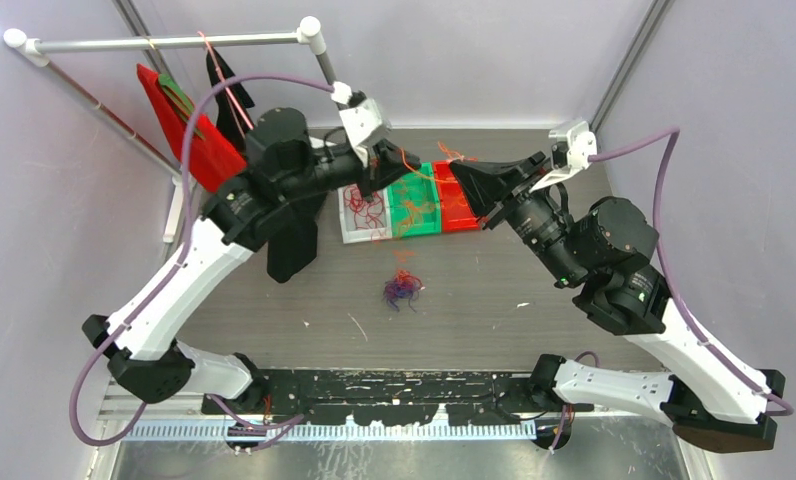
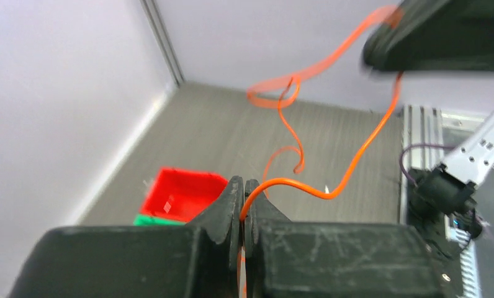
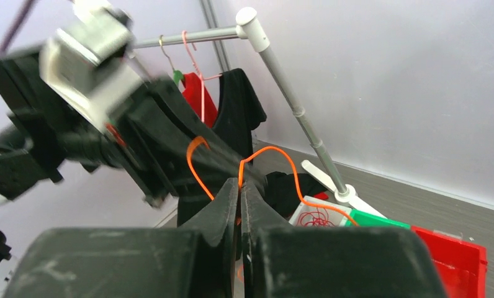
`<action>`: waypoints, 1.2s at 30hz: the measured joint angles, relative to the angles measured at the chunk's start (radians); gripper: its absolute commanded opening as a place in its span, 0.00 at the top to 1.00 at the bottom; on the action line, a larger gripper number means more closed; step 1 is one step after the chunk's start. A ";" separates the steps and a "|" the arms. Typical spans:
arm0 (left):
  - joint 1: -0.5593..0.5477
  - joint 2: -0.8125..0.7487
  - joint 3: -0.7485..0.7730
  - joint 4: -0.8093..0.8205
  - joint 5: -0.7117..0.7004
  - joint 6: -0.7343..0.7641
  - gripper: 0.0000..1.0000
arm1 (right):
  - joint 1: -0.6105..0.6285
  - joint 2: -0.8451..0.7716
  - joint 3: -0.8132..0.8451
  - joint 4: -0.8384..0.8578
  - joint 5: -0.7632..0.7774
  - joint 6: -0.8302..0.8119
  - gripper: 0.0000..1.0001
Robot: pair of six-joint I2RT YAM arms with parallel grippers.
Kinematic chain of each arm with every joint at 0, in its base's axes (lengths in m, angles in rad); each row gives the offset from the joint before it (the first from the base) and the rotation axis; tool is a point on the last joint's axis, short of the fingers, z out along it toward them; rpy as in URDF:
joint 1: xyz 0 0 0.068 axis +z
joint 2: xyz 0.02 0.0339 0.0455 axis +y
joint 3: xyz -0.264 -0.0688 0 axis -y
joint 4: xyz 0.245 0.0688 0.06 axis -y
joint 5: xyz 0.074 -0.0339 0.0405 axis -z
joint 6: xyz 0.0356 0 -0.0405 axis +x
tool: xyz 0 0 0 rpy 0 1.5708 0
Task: Untangle the cables
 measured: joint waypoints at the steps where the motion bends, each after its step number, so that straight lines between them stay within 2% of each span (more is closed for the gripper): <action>1: 0.000 0.000 0.034 -0.005 0.004 0.013 1.00 | 0.000 -0.001 -0.006 0.006 -0.012 -0.005 0.89; 6: 0.001 -0.001 0.172 -0.039 0.029 0.088 1.00 | 0.000 -0.001 -0.029 0.026 -0.071 -0.043 0.86; 12: 0.001 0.053 0.395 -0.227 0.034 0.221 1.00 | 0.000 -0.005 -0.032 0.025 -0.074 -0.134 0.64; 18: 0.001 0.107 0.574 -0.364 0.007 0.297 1.00 | 0.000 -0.033 -0.039 0.027 -0.014 -0.237 0.56; 19: 0.001 0.111 0.590 -0.375 0.004 0.302 1.00 | 0.000 -0.039 -0.043 0.029 -0.005 -0.248 0.51; 23: 0.001 0.130 0.655 -0.426 -0.009 0.315 1.00 | 0.000 -0.051 -0.055 0.031 0.026 -0.291 0.22; 26: 0.001 0.134 0.668 -0.446 -0.013 0.315 1.00 | 0.000 -0.050 -0.062 0.023 0.013 -0.320 0.11; 29: 0.001 0.134 0.667 -0.462 -0.013 0.315 1.00 | 0.000 -0.032 -0.086 0.024 -0.038 -0.334 0.07; 36: 0.001 0.121 0.633 -0.472 -0.013 0.319 1.00 | 0.000 0.110 -0.143 0.076 -0.186 -0.312 0.07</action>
